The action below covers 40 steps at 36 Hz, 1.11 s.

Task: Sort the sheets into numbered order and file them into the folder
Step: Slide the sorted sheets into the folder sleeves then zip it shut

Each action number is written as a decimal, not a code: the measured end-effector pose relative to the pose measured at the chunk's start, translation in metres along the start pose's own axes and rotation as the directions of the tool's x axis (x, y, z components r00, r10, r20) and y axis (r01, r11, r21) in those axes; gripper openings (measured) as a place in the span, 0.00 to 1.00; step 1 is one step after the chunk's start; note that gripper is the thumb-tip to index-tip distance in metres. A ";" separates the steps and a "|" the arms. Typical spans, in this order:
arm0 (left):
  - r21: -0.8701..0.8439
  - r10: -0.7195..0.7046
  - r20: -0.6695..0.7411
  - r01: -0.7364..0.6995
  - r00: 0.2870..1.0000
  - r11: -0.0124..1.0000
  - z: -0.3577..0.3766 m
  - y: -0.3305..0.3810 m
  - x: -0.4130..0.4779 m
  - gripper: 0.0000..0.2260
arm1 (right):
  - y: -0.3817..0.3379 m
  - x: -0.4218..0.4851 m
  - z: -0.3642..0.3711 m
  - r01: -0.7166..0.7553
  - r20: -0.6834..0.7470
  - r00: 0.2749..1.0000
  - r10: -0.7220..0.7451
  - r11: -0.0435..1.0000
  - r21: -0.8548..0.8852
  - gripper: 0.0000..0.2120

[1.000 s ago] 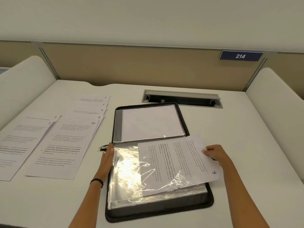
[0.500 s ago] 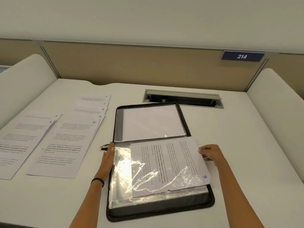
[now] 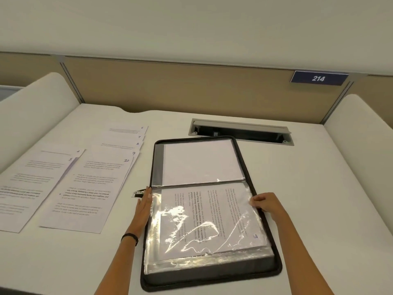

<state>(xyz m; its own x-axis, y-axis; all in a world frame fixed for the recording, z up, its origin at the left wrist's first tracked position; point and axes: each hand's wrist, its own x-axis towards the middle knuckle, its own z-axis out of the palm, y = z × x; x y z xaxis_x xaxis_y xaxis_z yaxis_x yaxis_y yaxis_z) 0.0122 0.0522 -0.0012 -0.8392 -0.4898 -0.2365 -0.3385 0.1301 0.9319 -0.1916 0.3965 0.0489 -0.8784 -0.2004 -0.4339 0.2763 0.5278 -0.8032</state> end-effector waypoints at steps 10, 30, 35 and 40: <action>-0.001 0.015 0.009 -0.015 1.000 1.000 -0.002 -0.001 0.001 0.21 | 0.002 -0.003 0.010 0.007 -0.010 1.000 -0.007 1.000 0.006 0.05; 0.030 0.093 0.099 -0.096 0.991 0.995 -0.016 -0.022 0.013 0.24 | -0.013 -0.053 0.002 -0.114 -0.029 0.993 0.113 0.993 -0.030 0.10; -0.005 0.108 0.116 -0.108 0.987 0.994 -0.018 -0.021 0.014 0.23 | -0.015 -0.070 0.002 -0.132 -0.021 0.991 0.132 0.991 0.022 0.04; -0.009 0.118 0.123 -0.118 0.985 0.993 -0.019 -0.023 0.015 0.22 | -0.016 -0.081 0.002 -0.152 -0.050 0.987 0.155 0.987 0.054 0.06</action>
<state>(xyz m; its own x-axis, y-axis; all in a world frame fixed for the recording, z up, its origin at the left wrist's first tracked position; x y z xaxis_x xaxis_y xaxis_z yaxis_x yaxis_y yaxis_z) 0.0152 0.0255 -0.0206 -0.9193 -0.3609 -0.1567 -0.2332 0.1791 0.9558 -0.1243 0.4026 0.0964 -0.8433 -0.0747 -0.5322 0.4275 0.5069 -0.7485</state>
